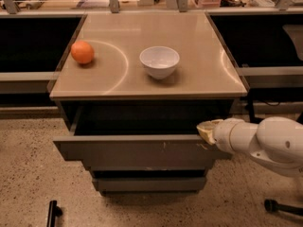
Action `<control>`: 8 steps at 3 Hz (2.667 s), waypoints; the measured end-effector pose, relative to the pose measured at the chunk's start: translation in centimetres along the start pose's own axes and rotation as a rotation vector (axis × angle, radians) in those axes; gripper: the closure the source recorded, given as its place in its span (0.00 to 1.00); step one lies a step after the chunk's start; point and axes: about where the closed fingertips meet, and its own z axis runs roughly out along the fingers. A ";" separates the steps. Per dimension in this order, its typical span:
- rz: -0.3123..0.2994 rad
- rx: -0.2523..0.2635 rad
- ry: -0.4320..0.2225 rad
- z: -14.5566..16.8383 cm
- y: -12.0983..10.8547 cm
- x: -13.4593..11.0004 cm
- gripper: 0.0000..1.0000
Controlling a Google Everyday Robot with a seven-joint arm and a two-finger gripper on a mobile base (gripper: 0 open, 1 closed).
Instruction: Open top drawer
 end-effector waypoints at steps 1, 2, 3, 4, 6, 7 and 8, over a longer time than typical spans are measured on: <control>-0.006 -0.064 0.077 -1.8 2.3 1.0 1.00; 0.038 -0.128 0.152 -3.6 3.6 2.5 1.00; 0.070 -0.155 0.187 -4.9 4.4 3.4 1.00; 0.092 -0.124 0.150 -5.5 4.3 3.6 1.00; 0.145 0.078 -0.042 -4.9 -0.8 1.0 0.81; 0.144 0.078 -0.042 -4.9 -0.8 0.9 0.58; 0.144 0.078 -0.042 -4.9 -0.8 0.9 0.35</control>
Offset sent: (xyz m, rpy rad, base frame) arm -0.0892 -0.0034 -0.0051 0.0119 0.3262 0.0780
